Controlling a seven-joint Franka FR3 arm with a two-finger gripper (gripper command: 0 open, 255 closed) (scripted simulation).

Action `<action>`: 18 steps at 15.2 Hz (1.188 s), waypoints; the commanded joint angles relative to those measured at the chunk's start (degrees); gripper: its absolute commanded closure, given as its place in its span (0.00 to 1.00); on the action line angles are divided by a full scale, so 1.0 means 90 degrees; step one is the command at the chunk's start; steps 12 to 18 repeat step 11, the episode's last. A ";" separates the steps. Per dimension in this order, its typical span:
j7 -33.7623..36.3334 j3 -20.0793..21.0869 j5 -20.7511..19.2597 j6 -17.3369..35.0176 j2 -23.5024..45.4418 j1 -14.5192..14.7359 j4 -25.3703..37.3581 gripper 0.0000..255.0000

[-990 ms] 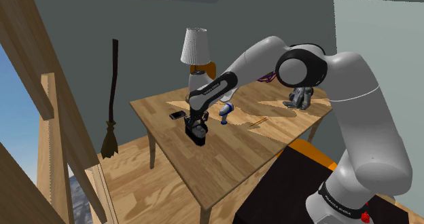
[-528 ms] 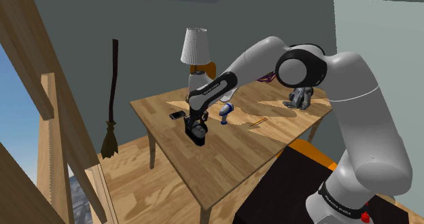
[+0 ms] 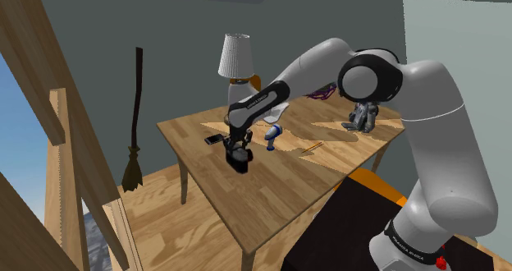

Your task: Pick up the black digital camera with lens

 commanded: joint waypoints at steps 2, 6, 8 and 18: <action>0.0002 0.0004 0.0003 -0.0167 -0.0186 0.0006 -0.0012 1.00; -0.0007 0.0007 0.0008 -0.0400 -0.0407 0.0005 -0.0001 1.00; -0.0012 0.0009 0.0011 -0.0518 -0.0515 0.0004 0.0011 1.00; -0.0015 0.0009 0.0013 -0.0589 -0.0572 0.0004 0.0024 1.00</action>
